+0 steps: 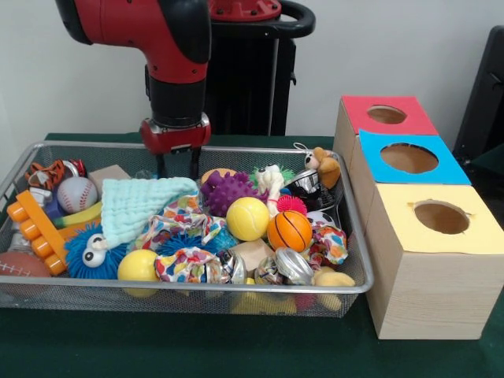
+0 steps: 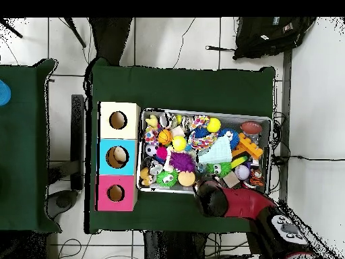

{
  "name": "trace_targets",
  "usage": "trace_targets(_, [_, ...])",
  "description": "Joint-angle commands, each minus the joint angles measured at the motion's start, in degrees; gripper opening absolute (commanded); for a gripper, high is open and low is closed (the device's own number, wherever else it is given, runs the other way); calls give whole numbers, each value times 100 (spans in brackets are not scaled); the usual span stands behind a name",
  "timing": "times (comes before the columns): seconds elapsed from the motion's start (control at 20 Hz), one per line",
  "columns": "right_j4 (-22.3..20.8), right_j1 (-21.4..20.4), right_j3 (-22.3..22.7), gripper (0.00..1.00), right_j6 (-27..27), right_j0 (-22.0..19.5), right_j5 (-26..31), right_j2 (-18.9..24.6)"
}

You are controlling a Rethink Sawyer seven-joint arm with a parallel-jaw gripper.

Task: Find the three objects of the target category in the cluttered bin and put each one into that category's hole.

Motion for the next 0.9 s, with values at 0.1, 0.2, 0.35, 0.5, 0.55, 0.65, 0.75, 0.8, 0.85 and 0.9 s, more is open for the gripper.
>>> trace_targets(0.1, [-233,1042,-905,100,872,-25,-692,-214])
trace_targets(0.2, [-209,1052,-869,100,891,-1,-750,-268])
trace_targets(0.35, [-138,1120,-871,100,935,77,-866,-375])
trace_targets(0.5, [-67,1247,-909,100,973,148,-1014,-472])
trace_targets(0.55, [-47,1292,-924,100,979,163,-1054,-488])
trace_targets(0.65, [-14,1395,-956,100,991,198,-1152,-527])
trace_targets(0.75, [11,1447,-965,100,998,237,-1231,-571])
trace_targets(0.8, [21,1466,-970,100,1001,255,-1258,-595])
trace_targets(0.85, [31,1486,-975,100,1005,274,-1285,-620])
trace_targets(0.9, [37,1498,-979,100,997,279,-1299,-629])
